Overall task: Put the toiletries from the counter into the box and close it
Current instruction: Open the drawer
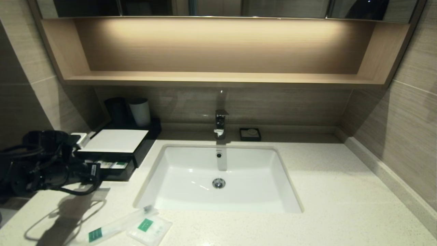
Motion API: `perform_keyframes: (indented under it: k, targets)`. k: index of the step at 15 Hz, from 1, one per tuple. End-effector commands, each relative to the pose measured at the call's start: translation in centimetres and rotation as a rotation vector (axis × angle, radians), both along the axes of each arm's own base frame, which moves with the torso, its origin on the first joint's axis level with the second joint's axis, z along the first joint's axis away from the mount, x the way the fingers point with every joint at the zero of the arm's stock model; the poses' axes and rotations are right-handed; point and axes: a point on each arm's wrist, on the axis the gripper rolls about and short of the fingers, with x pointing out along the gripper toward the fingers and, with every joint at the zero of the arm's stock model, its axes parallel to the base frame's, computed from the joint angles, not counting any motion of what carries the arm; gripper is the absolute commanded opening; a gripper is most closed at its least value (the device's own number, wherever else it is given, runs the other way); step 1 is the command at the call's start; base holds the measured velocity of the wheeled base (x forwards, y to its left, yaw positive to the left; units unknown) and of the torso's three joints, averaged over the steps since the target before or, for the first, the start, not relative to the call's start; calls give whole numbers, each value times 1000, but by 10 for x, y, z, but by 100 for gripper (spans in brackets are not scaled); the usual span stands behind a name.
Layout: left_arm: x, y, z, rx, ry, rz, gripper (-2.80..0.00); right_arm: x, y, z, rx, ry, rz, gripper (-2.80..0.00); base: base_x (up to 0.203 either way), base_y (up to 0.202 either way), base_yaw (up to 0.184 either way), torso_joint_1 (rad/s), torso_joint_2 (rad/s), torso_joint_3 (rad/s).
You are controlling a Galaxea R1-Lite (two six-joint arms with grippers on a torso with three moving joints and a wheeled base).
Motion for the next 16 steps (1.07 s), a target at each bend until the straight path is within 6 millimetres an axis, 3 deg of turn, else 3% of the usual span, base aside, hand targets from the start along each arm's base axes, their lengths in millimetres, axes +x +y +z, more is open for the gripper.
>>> perform_keyframes:
  k: [1, 12, 16]
  targets:
    - [-5, -1, 6, 15, 9, -14, -280, 0, 0, 0, 0, 1, 0, -280, 0, 0, 0, 0, 0, 0]
    - [2, 3, 31, -45, -69, 48, -280, 0, 0, 0, 0, 2, 0, -280, 0, 0, 0, 0, 0, 0]
    - [6, 4, 26, -54, -54, 54, -280, 0, 0, 0, -1, 2, 0, -280, 0, 0, 0, 0, 0, 0]
